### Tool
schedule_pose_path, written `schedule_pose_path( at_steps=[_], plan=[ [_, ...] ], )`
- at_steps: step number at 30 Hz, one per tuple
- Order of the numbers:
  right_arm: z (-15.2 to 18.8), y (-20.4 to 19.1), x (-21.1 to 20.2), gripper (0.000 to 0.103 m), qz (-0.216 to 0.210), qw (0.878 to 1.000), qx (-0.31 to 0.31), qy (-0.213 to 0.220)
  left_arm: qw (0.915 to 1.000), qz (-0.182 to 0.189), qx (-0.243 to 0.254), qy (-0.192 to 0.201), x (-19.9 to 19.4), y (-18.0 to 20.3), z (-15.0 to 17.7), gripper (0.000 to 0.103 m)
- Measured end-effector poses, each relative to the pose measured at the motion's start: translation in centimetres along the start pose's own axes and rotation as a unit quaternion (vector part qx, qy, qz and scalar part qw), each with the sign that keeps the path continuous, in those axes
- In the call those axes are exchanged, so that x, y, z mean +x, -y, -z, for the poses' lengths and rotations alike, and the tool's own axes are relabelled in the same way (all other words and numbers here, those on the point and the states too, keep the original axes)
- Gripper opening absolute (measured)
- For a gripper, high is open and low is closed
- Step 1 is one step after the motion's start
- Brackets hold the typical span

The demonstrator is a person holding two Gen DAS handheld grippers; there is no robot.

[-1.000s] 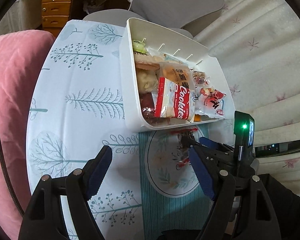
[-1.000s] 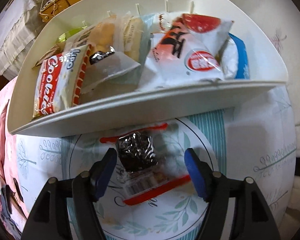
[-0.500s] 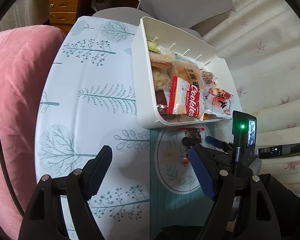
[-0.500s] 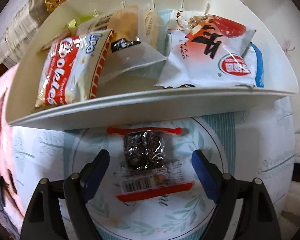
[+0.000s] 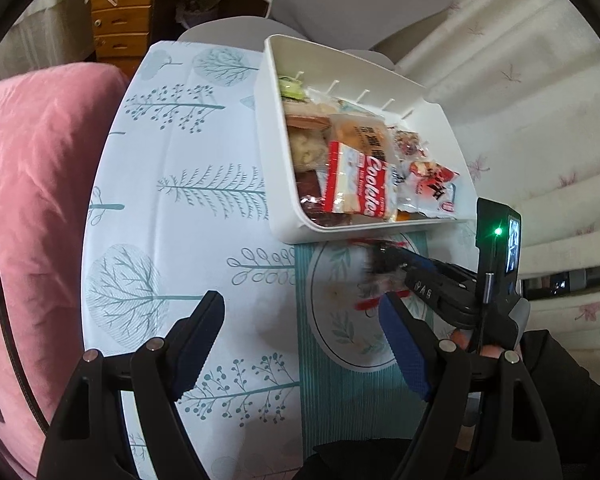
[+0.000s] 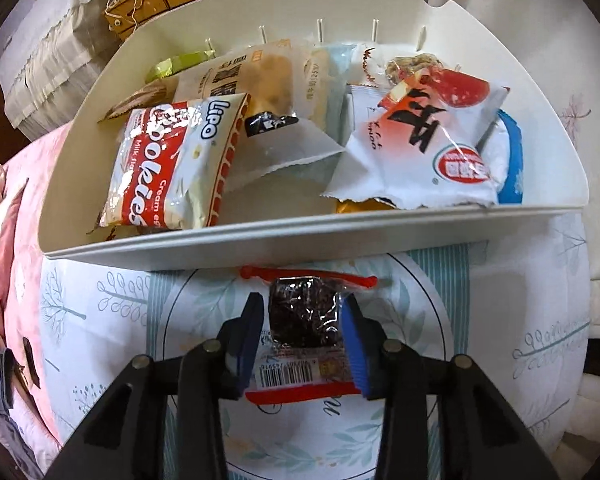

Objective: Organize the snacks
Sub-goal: 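Carry red-striped clear bag over the box with right tool and release it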

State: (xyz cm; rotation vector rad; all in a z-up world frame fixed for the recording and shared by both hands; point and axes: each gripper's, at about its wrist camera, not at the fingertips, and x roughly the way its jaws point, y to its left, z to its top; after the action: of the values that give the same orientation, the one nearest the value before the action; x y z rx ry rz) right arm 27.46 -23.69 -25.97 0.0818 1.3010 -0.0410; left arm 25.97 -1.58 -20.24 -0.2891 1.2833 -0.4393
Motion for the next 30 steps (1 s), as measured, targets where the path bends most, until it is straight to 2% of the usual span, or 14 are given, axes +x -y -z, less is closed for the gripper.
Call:
schedule_pose_path(
  at_steps=[2,7,16,23,30],
  plan=[
    [0.6,1.4,-0.3,0.0,-0.001,1.0,0.006,0.008,1.0,0.0,0.005,-0.002,-0.1,0.5,0.2,0.078],
    [1.4,4.0,-1.3,0.0,-0.012,1.0,0.019,0.006,0.9998,-0.001,0.02,-0.002,-0.3,1.6,1.0,0.078],
    [3.1,4.8,-2.9,0.0,-0.021,0.999,0.032,0.022,0.9992,-0.012,0.019,-0.032,1.0,1.9,2.8,0.078],
    [4.0,4.9,-6.3,0.0,-0.021,0.999,0.008,0.039,0.999,-0.003,0.022,-0.039,1.8,2.5,3.0,0.078],
    [3.4,5.8,-10.0,0.0,-0.02,0.998,0.003,0.062,0.9985,0.005,0.033,-0.044,2.5,3.4,3.3,0.078]
  ],
)
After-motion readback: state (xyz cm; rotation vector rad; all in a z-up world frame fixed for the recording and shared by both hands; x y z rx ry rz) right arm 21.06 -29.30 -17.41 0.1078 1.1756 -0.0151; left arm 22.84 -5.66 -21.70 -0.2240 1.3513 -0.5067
